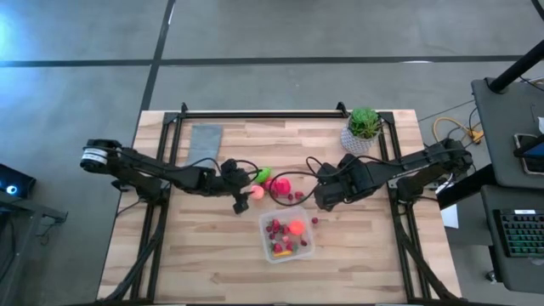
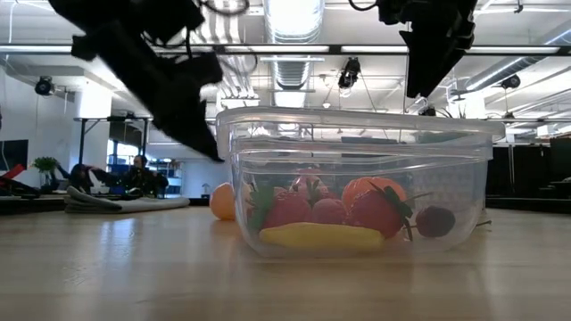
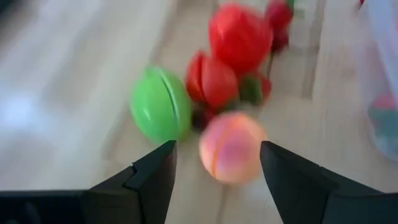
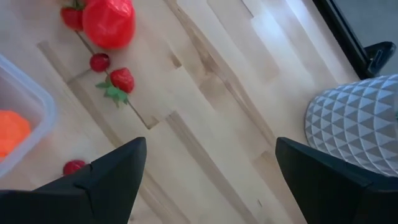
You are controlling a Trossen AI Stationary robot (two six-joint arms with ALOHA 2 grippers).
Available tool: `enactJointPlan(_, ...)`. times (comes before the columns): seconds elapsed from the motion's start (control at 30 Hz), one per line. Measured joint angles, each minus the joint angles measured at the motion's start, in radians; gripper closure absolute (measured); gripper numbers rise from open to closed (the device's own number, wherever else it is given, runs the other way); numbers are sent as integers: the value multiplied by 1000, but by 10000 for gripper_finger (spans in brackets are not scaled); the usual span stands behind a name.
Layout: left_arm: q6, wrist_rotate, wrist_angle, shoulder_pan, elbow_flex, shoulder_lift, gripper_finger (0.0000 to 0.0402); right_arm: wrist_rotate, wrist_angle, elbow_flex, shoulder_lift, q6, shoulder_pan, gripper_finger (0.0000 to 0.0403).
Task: Pick and placing Produce into tupperware
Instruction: Put the pink peach into the transparent bin
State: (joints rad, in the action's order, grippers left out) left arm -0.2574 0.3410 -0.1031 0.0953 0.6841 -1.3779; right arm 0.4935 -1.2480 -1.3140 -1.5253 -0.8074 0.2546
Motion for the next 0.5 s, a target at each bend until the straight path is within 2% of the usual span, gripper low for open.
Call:
enactJointPlan(0.13, 6, 162, 9, 7, 27, 37, 185, -3, -32, 0, 0, 0, 0, 53)
enactJointPlan(0.37, 5, 173, 9, -52, 57, 59, 183, -3, -35, 2, 8, 26, 0, 53)
enactJointPlan(0.5, 2, 174, 16, -84, 70, 60, 159, -1, -35, 2, 13, 47, 0, 53)
